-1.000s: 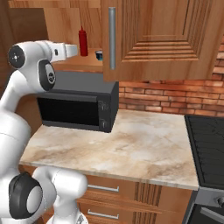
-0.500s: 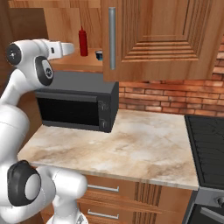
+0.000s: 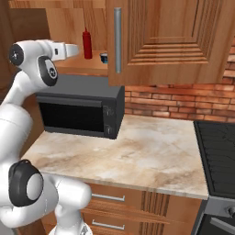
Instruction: The dining table condiment station is running low on ketchup. Refill the condiment station by opening the cabinet and taking the ketchup from the cabinet and placing it on the dining table.
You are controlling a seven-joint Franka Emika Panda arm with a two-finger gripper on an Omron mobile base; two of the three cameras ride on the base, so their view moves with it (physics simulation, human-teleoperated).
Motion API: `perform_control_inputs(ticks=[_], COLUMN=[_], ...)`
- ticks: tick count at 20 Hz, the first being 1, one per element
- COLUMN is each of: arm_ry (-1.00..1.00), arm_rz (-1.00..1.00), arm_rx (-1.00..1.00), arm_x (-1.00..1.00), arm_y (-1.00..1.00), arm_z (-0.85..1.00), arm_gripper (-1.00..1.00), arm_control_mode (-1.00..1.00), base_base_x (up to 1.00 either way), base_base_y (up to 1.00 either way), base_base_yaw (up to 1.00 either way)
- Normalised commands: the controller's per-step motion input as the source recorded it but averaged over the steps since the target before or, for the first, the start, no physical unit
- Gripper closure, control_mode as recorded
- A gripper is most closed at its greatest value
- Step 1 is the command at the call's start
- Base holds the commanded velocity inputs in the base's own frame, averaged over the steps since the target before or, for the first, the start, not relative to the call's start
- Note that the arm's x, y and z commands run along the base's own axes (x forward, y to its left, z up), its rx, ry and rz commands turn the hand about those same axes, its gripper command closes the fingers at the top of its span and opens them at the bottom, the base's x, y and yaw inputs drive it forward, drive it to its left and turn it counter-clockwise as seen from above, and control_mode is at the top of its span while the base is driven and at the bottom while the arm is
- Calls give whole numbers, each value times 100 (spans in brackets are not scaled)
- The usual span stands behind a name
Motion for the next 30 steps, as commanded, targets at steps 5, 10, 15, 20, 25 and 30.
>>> perform_control_inputs(ticks=[5, 10, 15, 20, 25, 30], arm_ry=[0, 0, 0, 0, 0, 0], arm_rz=[0, 0, 0, 0, 0, 0], arm_rx=[3, 1, 0, 1, 2, 0], arm_x=[41, 33, 28, 22, 21, 16], arm_y=[0, 0, 0, 0, 0, 0], arm_z=[0, 0, 0, 0, 0, 0], arm_gripper=[-100, -100, -100, -100, -100, -100], arm_control_mode=[-100, -100, -100, -100, -100, -100], base_base_x=[0, 0, 0, 0, 0, 0], base_base_y=[0, 0, 0, 0, 0, 0], base_base_yaw=[0, 0, 0, 0, 0, 0])
